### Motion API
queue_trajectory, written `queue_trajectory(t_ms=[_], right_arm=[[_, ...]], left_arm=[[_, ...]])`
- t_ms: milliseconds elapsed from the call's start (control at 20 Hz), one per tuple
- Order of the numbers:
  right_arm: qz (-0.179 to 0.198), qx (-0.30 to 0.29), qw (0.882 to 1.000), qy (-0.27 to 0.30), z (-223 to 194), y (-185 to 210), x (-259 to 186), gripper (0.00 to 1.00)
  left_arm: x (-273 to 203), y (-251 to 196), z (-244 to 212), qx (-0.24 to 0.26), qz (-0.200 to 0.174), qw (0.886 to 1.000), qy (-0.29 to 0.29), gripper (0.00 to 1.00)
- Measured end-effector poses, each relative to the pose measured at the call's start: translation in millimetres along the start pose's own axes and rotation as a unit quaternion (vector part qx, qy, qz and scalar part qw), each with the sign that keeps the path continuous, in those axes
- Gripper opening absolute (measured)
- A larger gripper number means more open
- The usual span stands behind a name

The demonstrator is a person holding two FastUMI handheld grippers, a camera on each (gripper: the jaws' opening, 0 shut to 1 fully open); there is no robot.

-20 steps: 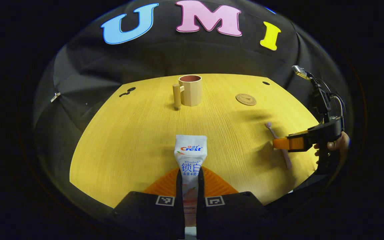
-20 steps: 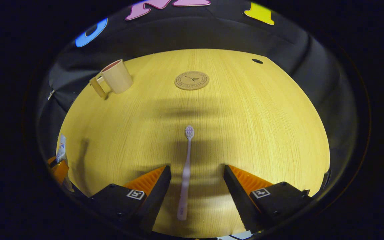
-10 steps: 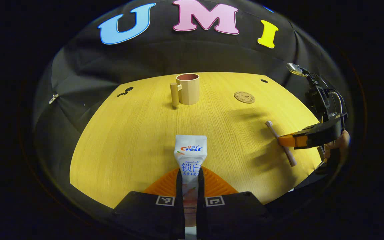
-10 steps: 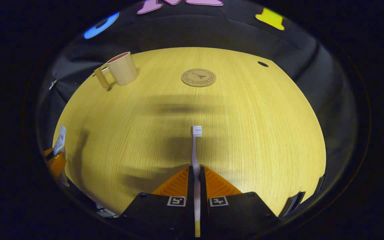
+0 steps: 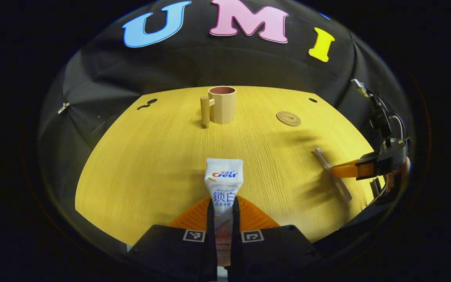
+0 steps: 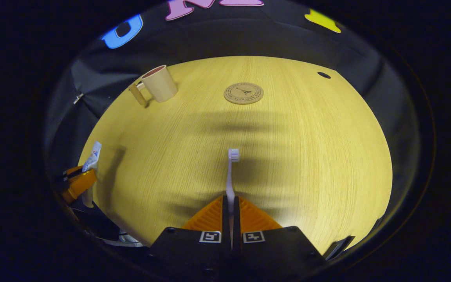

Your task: Put the toothbrush and toothpaste on the desktop into the cup, then pick up the cup and place it on the coaster on the desktop.

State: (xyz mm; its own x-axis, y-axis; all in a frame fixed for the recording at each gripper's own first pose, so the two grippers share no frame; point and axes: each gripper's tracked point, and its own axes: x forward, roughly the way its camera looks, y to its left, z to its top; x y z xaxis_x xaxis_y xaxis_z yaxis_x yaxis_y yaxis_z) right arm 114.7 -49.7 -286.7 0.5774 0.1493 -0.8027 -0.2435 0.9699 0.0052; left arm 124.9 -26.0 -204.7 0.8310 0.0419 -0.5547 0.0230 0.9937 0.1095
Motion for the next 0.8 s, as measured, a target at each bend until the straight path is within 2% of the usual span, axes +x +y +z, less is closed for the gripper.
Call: queue_trajectory(t_ms=[150, 400, 650, 800], right_arm=[[0.018, 0.002, 1.000, -0.017, 15.2, -3.4, -17.6, 0.05], [0.029, -0.008, 0.999, -0.037, 31.9, -9.8, -39.6, 0.05], [0.055, 0.018, 0.997, -0.042, 51.1, -9.5, -54.8, 0.05], [0.066, 0.014, 0.997, -0.039, 59.2, -10.7, -59.6, 0.05]], left_arm=[[-2.0, 8.1, 28.3, -0.032, 0.005, 0.999, -0.024, 0.19], [0.7, 19.3, 106.2, -0.090, -0.004, 0.992, -0.084, 0.19], [7.6, 31.1, 191.4, -0.132, -0.009, 0.976, -0.175, 0.18], [22.6, 25.5, 242.3, -0.151, -0.026, 0.963, -0.221, 0.18]])
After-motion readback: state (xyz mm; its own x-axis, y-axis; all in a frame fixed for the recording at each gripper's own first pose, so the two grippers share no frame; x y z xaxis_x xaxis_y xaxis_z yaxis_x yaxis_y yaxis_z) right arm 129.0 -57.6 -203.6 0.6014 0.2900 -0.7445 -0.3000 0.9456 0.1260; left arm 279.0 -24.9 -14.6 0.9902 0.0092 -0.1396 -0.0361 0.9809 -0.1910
